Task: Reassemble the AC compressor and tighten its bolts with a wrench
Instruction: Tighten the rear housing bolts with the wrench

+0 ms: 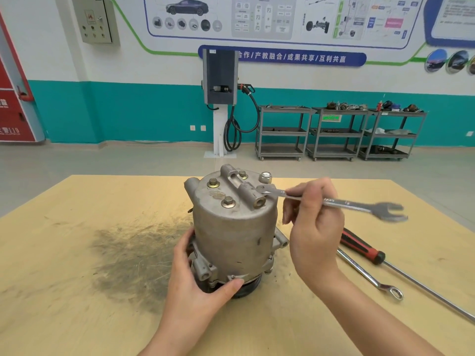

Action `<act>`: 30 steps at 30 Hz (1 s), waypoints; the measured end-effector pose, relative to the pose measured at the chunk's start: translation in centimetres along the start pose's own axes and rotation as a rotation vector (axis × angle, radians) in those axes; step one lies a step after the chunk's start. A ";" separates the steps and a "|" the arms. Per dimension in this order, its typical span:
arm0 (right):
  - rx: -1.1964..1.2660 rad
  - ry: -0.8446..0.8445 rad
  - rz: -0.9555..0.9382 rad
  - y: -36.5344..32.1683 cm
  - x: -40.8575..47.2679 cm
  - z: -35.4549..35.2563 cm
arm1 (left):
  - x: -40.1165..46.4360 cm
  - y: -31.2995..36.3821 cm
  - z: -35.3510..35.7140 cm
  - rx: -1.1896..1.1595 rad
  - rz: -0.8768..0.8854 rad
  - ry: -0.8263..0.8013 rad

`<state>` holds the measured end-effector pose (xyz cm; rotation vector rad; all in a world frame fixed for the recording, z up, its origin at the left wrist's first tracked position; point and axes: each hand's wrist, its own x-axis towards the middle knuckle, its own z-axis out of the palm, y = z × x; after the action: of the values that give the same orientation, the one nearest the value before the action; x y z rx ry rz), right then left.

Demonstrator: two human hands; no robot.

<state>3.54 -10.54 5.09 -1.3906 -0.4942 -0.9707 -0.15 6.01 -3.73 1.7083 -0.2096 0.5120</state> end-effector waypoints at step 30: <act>0.025 -0.047 -0.050 -0.8 0.4 0.5 | 0.1 -0.7 0.3 0.048 0.034 0.025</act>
<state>3.23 -10.06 5.99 -1.3866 -0.5769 -0.9710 0.31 5.90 -4.32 1.7465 -0.2098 0.5673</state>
